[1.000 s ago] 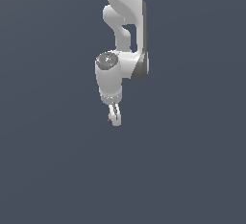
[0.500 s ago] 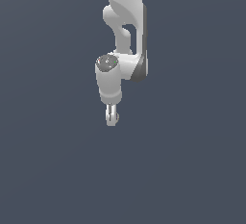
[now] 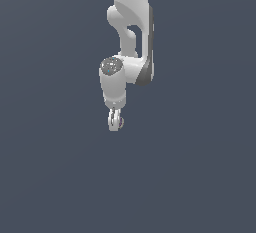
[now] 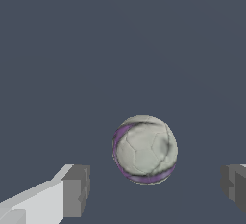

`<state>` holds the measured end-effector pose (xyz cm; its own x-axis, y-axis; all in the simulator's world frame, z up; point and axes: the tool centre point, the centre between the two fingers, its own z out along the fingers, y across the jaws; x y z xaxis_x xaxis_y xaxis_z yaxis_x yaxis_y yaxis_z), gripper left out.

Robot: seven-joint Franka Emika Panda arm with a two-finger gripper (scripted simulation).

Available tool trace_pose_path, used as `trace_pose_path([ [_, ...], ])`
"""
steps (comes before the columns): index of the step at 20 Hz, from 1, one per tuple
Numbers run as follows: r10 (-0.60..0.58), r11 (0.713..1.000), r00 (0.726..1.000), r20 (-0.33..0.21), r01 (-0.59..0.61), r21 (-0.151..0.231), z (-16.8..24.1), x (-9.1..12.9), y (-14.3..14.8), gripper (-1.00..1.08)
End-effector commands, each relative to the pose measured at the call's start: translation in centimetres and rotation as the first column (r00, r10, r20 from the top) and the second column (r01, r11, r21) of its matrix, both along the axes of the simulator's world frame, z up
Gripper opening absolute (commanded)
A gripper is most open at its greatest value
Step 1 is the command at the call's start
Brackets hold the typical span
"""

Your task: Pick up the object and move it to a goal position.

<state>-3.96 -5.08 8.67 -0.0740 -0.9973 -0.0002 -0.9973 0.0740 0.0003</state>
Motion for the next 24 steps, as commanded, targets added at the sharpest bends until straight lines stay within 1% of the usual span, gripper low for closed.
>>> trace_pose_path([
  [1,0.000,1.000,1.000,0.000,0.000,0.000,0.0,0.0,0.0,1.00],
  [5,-0.001,1.000,1.000,0.000,0.001,0.000,-0.8,0.0,0.0,1.00],
  [13,-0.005,1.000,1.000,0.000,0.005,0.000,-4.3,-0.1,0.0,1.00],
  [18,-0.006,1.000,1.000,0.000,0.006,0.000,-5.0,-0.1,0.0,1.00],
  [19,-0.006,1.000,1.000,0.000,0.006,0.000,-5.0,-0.1,0.0,-1.00],
  [24,-0.006,1.000,1.000,0.000,0.006,0.000,-5.0,-0.1,0.0,-1.00],
])
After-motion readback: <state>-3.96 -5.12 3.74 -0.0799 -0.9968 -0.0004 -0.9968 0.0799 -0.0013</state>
